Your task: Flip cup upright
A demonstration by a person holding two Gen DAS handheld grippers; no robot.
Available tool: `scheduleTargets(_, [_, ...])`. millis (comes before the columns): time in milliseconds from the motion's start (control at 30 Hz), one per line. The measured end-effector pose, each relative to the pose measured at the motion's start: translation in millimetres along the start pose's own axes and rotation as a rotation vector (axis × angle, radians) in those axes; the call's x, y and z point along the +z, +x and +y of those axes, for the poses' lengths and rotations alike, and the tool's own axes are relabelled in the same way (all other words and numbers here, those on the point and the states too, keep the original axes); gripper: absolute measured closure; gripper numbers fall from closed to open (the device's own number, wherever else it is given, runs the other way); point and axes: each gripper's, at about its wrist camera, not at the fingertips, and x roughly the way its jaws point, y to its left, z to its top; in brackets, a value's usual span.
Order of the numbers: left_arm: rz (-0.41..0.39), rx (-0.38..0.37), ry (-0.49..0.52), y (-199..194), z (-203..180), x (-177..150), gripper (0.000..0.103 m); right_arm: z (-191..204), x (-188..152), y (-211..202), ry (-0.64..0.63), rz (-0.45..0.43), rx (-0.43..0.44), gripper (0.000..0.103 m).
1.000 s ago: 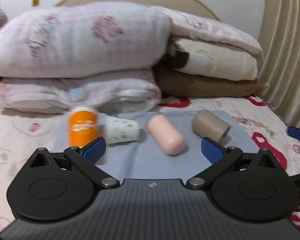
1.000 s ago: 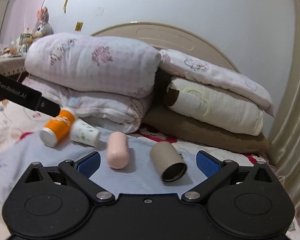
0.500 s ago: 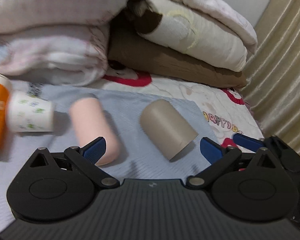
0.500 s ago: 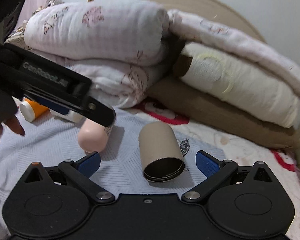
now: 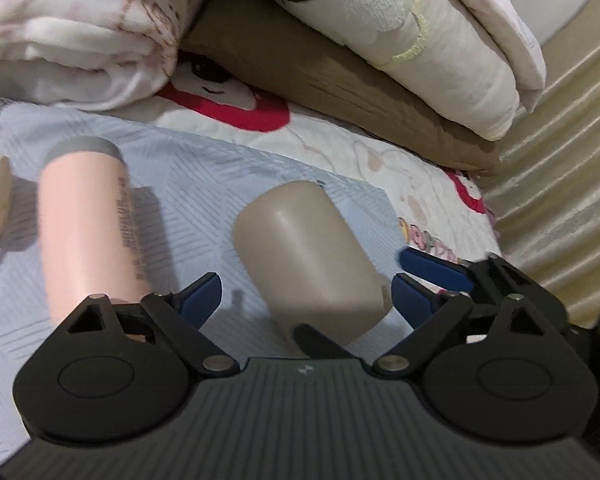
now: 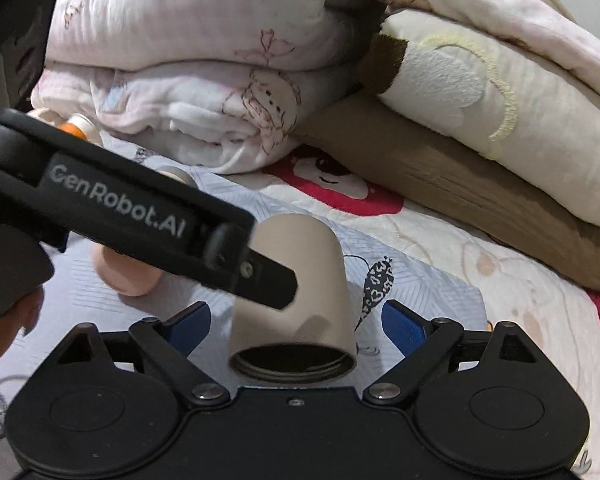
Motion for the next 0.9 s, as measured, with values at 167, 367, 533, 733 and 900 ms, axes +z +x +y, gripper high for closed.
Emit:
scheduleTargets(167, [0.024,-0.018,-0.009,11.8,-1.8,1.7,0.021,-4.0,4.2,15.6,-0.011,0.033,0.021,0.014])
scheduleTargets(367, [0.034,-0.042,-0.048,19.6,4.9,0.3,0.027,-8.2,5.8,24.8,0.011,0.048,0.05,0.02])
scheduleTargets(533, [0.021,-0.06,-0.047,20.4,5.9,-3.5,0.03,-7.2,4.3,29.0,0.038,0.07,0.048,0.022])
scheduleTargets(733, [0.027,-0.052,-0.002,12.7,0.8,-14.1,0.03,-6.3,-3.8,22.2,0.122,0.052,0.05,0.022])
scheduleTargets(900, [0.042,-0.035,0.041,-1.7,-1.8,-29.1,0.03,1.7,-12.9,12.2,0.211,0.049,0.051,0.022])
